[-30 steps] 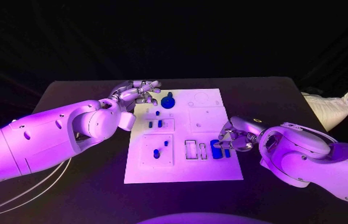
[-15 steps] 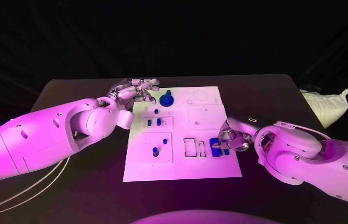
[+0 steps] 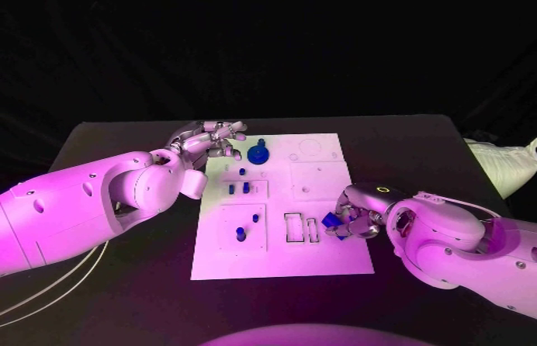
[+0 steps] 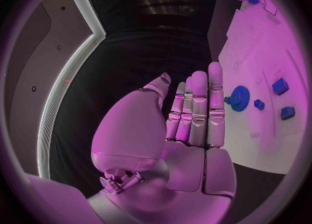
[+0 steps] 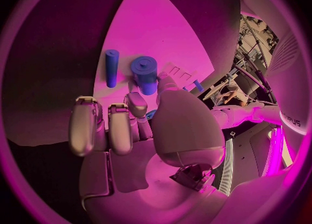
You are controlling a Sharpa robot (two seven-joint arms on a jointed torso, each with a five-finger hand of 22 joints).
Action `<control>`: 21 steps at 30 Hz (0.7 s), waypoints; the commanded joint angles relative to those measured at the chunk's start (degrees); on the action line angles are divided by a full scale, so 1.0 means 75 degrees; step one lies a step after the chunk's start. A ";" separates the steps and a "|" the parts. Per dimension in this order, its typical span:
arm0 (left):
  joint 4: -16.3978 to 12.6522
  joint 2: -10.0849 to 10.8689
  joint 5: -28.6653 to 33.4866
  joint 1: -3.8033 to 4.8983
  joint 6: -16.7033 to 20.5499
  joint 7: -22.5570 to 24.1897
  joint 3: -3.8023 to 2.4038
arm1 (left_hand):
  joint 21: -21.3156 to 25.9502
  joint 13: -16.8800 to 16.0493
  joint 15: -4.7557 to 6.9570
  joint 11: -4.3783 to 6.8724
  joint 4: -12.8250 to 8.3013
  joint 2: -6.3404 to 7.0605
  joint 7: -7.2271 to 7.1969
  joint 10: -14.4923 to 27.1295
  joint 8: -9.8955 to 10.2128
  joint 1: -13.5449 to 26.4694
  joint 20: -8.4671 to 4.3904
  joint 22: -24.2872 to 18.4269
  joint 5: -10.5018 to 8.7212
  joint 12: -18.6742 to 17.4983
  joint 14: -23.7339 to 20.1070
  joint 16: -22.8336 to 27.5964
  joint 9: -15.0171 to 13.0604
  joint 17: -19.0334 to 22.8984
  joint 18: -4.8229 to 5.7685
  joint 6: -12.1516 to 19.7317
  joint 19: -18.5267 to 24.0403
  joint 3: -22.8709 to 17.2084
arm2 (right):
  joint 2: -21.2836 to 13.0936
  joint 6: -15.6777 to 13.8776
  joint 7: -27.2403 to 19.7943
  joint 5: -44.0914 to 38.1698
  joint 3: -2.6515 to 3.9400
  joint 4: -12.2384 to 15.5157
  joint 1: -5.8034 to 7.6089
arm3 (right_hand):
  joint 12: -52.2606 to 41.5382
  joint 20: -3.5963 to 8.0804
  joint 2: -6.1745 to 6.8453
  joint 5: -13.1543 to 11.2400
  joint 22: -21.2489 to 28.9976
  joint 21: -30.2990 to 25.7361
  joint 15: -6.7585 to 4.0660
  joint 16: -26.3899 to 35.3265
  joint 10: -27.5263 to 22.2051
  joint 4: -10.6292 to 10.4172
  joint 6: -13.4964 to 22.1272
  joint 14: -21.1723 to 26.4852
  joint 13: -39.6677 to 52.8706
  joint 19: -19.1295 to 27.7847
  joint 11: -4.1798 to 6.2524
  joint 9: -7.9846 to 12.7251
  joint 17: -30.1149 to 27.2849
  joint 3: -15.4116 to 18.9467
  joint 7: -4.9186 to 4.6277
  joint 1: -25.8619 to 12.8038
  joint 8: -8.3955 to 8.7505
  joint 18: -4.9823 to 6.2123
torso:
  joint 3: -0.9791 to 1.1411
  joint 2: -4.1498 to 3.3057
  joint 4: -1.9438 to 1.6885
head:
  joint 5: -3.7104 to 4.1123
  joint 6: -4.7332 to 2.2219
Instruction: Assemble the parts on the task board
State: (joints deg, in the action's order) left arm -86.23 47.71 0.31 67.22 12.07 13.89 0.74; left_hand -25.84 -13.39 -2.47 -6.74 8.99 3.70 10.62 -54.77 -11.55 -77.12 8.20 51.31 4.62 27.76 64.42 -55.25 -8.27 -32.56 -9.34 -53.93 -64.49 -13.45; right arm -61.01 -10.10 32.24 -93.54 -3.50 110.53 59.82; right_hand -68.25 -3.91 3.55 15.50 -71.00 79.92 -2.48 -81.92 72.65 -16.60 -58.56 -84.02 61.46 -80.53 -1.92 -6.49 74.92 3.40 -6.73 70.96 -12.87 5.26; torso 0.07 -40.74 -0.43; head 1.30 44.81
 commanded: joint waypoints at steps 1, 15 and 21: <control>-0.0019 -0.0001 -0.0028 0.0002 -0.0148 0.0013 -0.0004 | 0.0026 -0.0013 0.0012 0.0008 0.0001 -0.0020 0.0021 0.0060 -0.0047 -0.0039 0.0005 -0.0009 0.0033 0.0051 -0.0051 -0.0049 0.0013 0.0013 -0.0143 0.0053 -0.0068 0.0033 | 0.0032 0.0314 0.0104 -0.0061 -0.0034 -0.0036 -0.0062 | -0.0025 0.0025 -0.0034 -0.0019 0.0010 -0.0003 0.0012 -0.0017 0.0023 0.0000 0.0004 -0.0497 0.0006 -0.0026 0.0016 0.0012 0.0355 0.0048 0.0045 -0.0058 -0.0020 -0.0143 | -0.0007 0.0000 0.0004 | 0.0011 0.0013; -0.0024 0.0005 -0.0029 0.0001 -0.0159 0.0006 -0.0004 | 0.0029 -0.0013 0.0012 0.0008 0.0001 -0.0023 0.0021 0.0065 -0.0051 -0.0045 0.0006 -0.0011 0.0032 0.0055 -0.0053 -0.0050 0.0013 0.0014 -0.0143 0.0055 -0.0069 0.0038 | 0.0054 -0.0585 -0.0009 0.0135 -0.0032 0.0014 -0.0092 | -0.0337 0.0109 -0.0621 0.0240 -0.0097 0.0053 -0.0090 -0.0066 0.0350 0.0035 -0.0294 -0.0509 0.0511 -0.0094 0.0146 -0.0223 0.0427 0.0047 0.0193 0.0264 -0.0365 -0.0164 | -0.0005 0.0010 0.0002 | 0.0031 -0.0004; -0.0016 -0.0004 -0.0029 0.0001 -0.0167 0.0004 -0.0004 | 0.0029 -0.0013 0.0012 0.0008 0.0001 -0.0023 0.0021 0.0065 -0.0051 -0.0045 0.0006 -0.0011 0.0032 0.0055 -0.0053 -0.0050 0.0013 0.0014 -0.0143 0.0055 -0.0069 0.0038 | -0.0042 -0.1588 -0.0255 0.0971 -0.0001 0.0232 -0.0033 | -0.0326 0.0157 -0.0721 0.0620 -0.0101 0.0057 -0.0133 -0.0057 0.0397 0.0013 -0.0327 -0.0507 0.0572 -0.0109 0.0189 -0.0344 0.0412 0.0136 0.0236 0.0292 -0.0433 -0.0167 | -0.0011 0.0014 -0.0004 | 0.0037 -0.0037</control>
State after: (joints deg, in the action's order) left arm -86.25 47.78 0.31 67.22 11.92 13.72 0.74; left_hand -25.84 -13.43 -2.47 -6.74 8.99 3.69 10.62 -54.78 -11.54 -77.12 8.20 51.32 4.62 27.97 64.42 -55.25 -8.27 -32.51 -9.34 -53.93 -64.49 -13.46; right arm -61.29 -16.12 31.91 -90.76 -3.61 111.87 59.41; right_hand -70.55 -3.07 -0.79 19.84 -71.77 80.30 -3.09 -82.18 75.36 -16.53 -60.70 -83.84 65.71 -81.36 -0.52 -7.77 74.91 4.12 -4.98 72.69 -15.56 4.37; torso 0.02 -40.67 -0.42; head 1.52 44.64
